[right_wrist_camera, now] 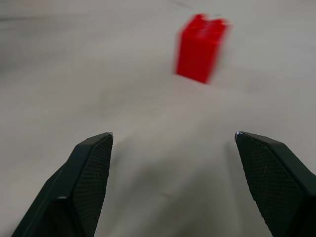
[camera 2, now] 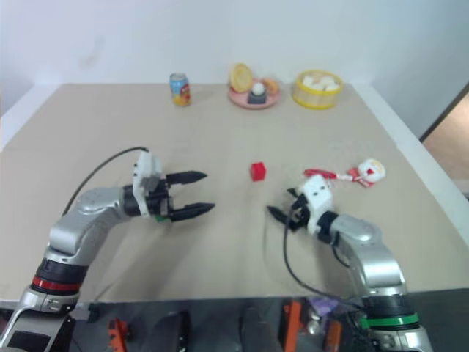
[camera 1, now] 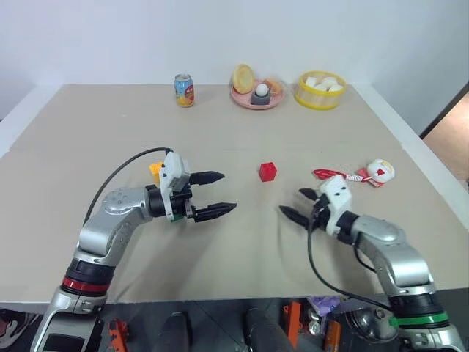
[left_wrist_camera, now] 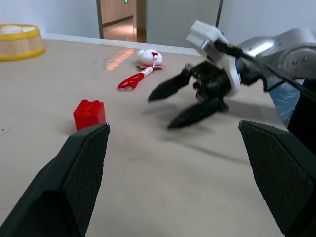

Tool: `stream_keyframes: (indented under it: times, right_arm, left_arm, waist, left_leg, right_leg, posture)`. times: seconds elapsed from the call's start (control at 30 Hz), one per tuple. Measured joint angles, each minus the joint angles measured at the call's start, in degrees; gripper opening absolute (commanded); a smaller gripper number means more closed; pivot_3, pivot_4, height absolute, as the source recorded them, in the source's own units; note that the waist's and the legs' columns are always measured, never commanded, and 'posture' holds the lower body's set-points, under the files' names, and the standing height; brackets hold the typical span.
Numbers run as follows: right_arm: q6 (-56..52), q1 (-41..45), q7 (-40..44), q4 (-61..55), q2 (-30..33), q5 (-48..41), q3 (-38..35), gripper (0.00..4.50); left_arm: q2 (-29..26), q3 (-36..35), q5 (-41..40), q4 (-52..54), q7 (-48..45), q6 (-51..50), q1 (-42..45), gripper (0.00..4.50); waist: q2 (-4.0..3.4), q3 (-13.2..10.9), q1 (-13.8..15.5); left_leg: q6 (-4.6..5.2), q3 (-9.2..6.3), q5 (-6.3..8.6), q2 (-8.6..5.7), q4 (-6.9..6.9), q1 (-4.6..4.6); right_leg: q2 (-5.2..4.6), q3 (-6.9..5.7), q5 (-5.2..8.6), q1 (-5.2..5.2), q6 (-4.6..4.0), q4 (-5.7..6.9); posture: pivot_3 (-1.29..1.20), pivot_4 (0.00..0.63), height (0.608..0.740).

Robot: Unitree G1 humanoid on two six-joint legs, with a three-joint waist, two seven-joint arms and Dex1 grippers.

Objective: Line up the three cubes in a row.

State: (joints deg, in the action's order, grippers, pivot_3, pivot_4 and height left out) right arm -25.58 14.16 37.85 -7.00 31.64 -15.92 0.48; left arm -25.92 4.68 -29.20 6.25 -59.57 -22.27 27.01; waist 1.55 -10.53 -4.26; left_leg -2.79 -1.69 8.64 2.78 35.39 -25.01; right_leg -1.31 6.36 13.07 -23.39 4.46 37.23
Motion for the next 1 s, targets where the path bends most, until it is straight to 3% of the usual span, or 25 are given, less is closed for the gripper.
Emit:
stream_keyframes:
  times: [1.0]
  right_arm:
    - [6.7,12.5,-9.6,17.6,-10.1,9.4,1.8,4.08]
  left_arm:
    - [0.8,0.0,3.4,0.5,3.2,4.8,-2.5,4.35]
  waist:
    - [0.01,0.0,-0.1]
  left_leg:
    - [0.0,-0.02,0.0,-0.01,-0.05,-0.04]
  right_leg:
    - [0.02,0.01,0.03,-0.01,0.03,-0.05]
  posture:
    - [0.0,0.15,0.74]
